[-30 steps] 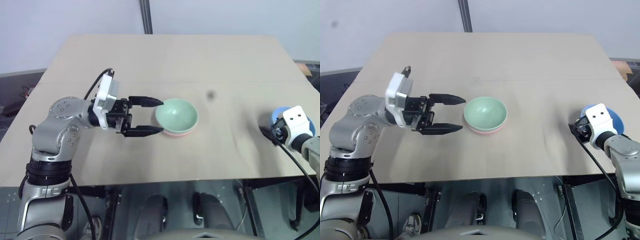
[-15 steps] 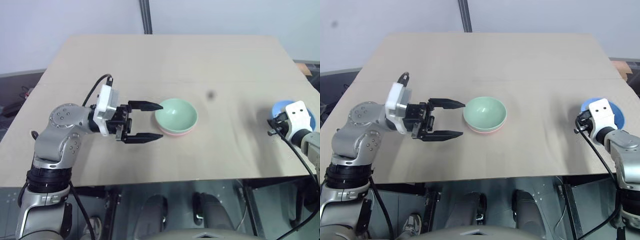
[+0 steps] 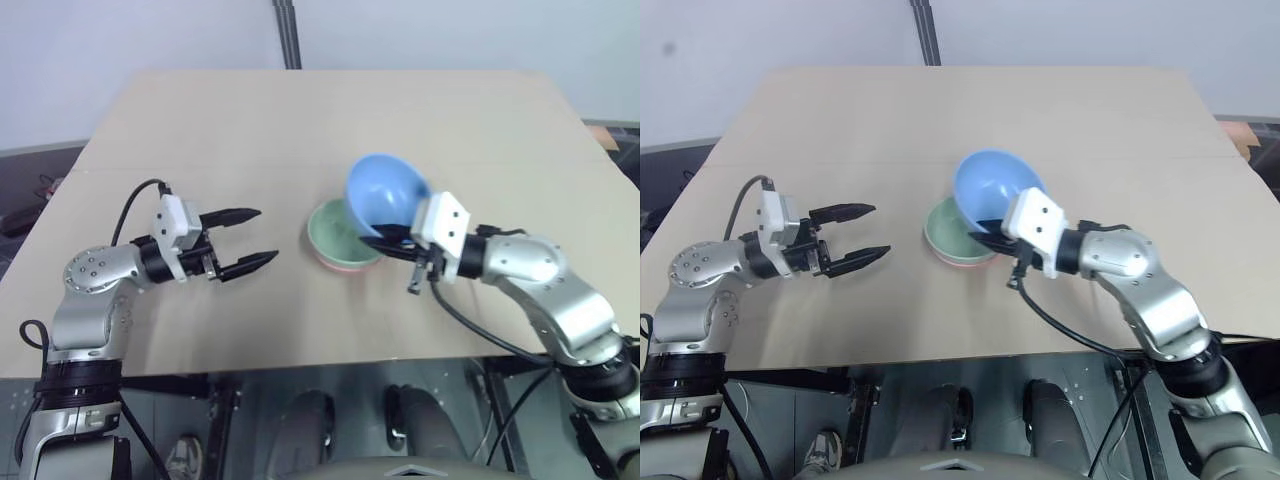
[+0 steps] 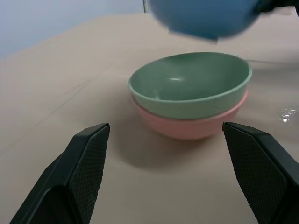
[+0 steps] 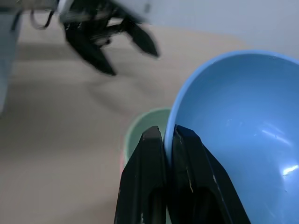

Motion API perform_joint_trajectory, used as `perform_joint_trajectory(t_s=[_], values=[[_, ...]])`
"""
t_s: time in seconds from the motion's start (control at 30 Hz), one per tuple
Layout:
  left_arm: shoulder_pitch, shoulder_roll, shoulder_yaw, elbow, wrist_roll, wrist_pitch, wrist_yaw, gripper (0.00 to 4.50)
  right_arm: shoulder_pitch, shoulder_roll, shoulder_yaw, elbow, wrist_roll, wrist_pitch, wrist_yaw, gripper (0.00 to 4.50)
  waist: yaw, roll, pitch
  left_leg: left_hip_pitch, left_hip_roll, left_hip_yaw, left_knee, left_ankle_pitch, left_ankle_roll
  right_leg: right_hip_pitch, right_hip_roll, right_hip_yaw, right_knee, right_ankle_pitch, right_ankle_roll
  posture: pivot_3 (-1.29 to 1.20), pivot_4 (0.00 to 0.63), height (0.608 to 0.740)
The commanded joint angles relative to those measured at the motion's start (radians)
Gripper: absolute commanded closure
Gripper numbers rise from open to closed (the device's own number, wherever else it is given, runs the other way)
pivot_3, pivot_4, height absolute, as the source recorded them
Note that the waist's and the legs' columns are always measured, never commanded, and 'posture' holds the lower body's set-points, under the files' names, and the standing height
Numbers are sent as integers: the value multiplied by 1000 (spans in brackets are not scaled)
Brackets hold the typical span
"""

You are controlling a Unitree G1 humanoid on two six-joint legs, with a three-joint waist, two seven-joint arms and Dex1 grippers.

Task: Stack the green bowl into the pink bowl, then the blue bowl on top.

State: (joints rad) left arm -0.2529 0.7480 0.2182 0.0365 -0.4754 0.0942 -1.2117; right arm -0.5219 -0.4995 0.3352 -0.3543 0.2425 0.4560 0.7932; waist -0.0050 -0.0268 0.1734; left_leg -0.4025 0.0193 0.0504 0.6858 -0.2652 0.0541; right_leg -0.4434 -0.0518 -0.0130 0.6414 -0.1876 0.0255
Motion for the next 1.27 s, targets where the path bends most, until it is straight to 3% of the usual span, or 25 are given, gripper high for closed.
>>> perform_joint_trajectory(t_s=[0.03, 0.07, 0.3, 0.5, 0.67, 0.73, 0.8, 0.97, 1.27], values=[[17, 1, 30, -98, -39, 20, 33, 411, -63, 14, 31, 142, -68, -119, 45, 3742, 1, 0, 0, 0, 0, 0, 0, 0, 0, 0, 0, 0, 0, 0, 0, 0, 150, 740], [27, 1, 35, -114, -47, 29, 38, 411, -69, 12, 38, 149, -67, -133, 70, 3649, 1, 0, 0, 0, 0, -1, 0, 0, 0, 0, 0, -1, 0, 0, 0, 0, 150, 740], [86, -10, 51, -192, -73, 63, 98, 411, -21, -2, -46, 17, 8, -93, 99, 895, -5, 0, 0, 1, 2, -1, -2, 0, 0, 0, 2, -1, 0, 2, 3, 0, 150, 740], [131, -31, 62, -295, -74, 91, 202, 411, 41, -35, -253, -214, 210, 97, 26, 895, -2, 0, 0, 1, 2, -1, -2, 0, 0, 0, 1, -1, 1, 2, 3, 0, 150, 740], [226, -33, 139, -369, -170, 174, 243, 411, 269, -180, -455, -268, 259, 158, 39, 895, 6, 0, 0, 1, 1, -2, -3, 0, 0, 1, -2, -2, -1, 1, 1, 0, 150, 740], [274, -21, 177, -378, -164, 179, 252, 411, 381, -222, -545, -245, 273, 122, 76, 220, 7, 0, 0, 1, 1, -1, -3, 0, 0, 1, -2, -2, -1, 0, 0, 0, 150, 740], [315, 3, 199, -384, -180, 212, 234, 411, 468, -255, -599, -221, 264, 77, 109, 35, 7, 0, 0, 2, 1, -1, -3, 0, 0, 2, -1, -1, -1, -1, 0, 0, 150, 740], [371, 49, 220, -394, -201, 256, 193, 411, 565, -294, -654, -175, 260, 3, 164, 35, 2, 0, 0, 5, 3, 0, -3, 0, 0, 2, 1, 0, 0, -3, 4, 0, 150, 740], [461, 96, 281, -407, -225, 272, 114, 411, 583, -313, -693, -129, 285, -30, 192, 35, 2, 1, 0, 3, 3, 0, -3, 0, 0, 1, 1, -1, 0, -3, 3, 0, 150, 740]])
